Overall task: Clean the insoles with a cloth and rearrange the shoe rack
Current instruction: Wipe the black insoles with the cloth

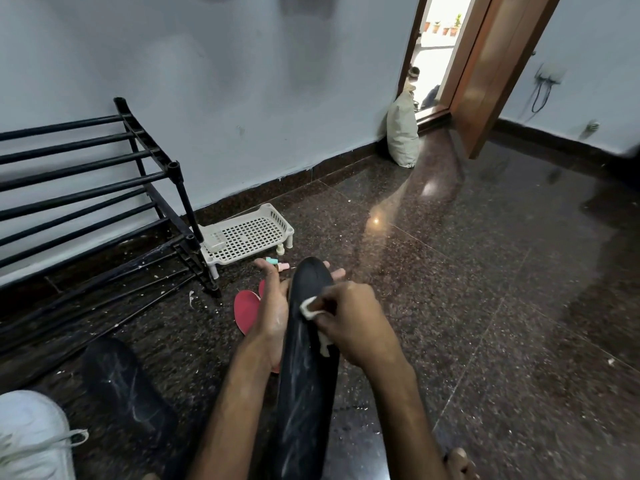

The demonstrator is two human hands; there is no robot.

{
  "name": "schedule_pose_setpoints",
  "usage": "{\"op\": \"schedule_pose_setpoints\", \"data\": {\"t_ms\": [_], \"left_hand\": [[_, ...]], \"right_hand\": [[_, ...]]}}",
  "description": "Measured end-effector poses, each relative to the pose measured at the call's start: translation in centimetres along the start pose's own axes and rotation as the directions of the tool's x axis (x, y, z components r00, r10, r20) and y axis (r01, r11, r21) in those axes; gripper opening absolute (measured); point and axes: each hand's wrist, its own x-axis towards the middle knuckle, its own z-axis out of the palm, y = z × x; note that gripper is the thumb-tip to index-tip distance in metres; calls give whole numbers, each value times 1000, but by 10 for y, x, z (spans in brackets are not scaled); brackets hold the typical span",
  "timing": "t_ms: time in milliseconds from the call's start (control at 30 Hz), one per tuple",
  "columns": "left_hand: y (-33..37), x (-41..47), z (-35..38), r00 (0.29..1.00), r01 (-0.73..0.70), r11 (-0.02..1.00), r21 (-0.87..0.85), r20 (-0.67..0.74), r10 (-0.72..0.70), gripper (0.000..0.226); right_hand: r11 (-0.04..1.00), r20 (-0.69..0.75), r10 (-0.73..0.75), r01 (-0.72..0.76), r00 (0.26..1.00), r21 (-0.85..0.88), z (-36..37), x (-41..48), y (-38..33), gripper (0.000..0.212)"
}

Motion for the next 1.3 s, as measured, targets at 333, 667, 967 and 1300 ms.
{"op": "schedule_pose_setpoints", "data": {"t_ms": [333, 667, 967, 1300], "left_hand": [[-11, 4, -3, 999, -16, 999, -28, -40, 15, 119], [-14, 2, -3, 990, -30, 978, 208, -130, 58, 87], [-12, 5, 4, 1000, 27, 992, 122, -10, -26, 94], [5, -5, -7, 984, 151, 988, 42, 84, -154, 111]], "right_hand": [[991, 5, -53, 52, 999, 127, -1, 5, -7, 9], [995, -241, -80, 90, 967, 31, 4, 12, -11, 11], [979, -383, 60, -129, 922, -157, -5, 12, -8, 15], [874, -289, 399, -265, 870, 407, -34, 12, 66, 11]]}}
